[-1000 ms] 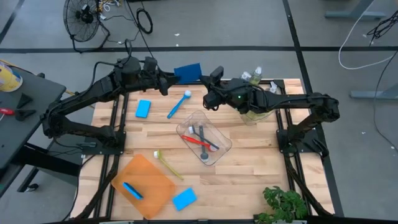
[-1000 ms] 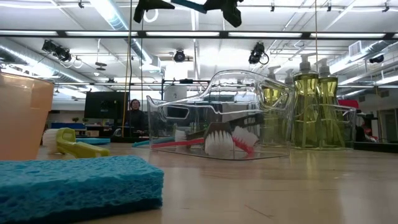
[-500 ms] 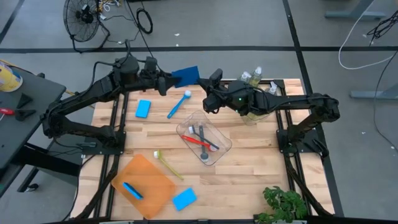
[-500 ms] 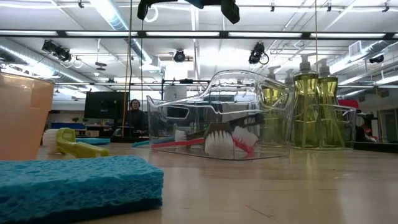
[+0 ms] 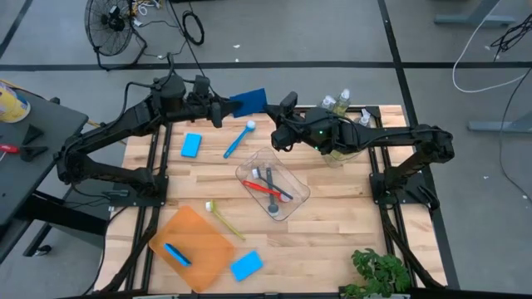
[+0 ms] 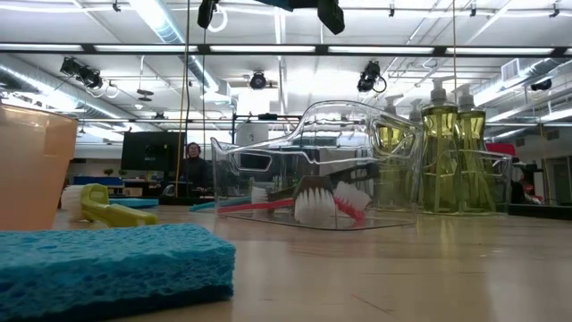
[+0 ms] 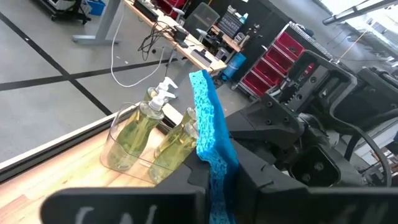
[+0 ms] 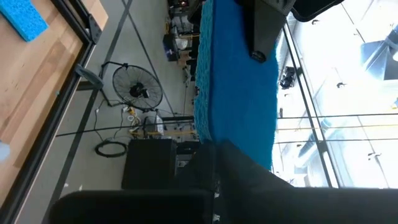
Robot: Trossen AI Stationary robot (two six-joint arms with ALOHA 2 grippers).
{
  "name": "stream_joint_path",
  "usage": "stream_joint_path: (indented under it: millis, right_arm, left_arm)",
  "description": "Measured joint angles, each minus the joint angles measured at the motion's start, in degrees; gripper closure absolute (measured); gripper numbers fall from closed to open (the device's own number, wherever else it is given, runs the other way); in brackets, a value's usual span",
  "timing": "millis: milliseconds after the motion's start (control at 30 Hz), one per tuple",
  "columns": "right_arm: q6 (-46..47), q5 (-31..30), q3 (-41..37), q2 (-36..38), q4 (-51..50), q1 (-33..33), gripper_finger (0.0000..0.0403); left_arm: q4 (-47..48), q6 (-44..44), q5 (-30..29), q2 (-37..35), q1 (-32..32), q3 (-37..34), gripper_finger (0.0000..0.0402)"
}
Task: Pick & Place Kitchen Sink Supplies
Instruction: Put the blue sponge into the transparent orange bin
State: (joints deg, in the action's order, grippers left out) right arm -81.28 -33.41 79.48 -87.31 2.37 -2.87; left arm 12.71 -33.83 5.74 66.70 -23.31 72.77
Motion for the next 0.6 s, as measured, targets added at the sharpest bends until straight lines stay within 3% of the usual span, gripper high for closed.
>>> stream_joint_path:
  millis: [267,600]
  right_arm:
    - [2.87,0.74,0.0,-0.02,1.29,-0.04,0.0362]
    - [7.69,3.48,0.0,-0.02,1.7,0.05,0.0247]
  left_arm:
    - [-0.08,3.24,-0.05,-0.02,0.01,0.02,0.0371]
    - [0.19,6.73,-1.62,0.04,-0.31,0.02,0.0383]
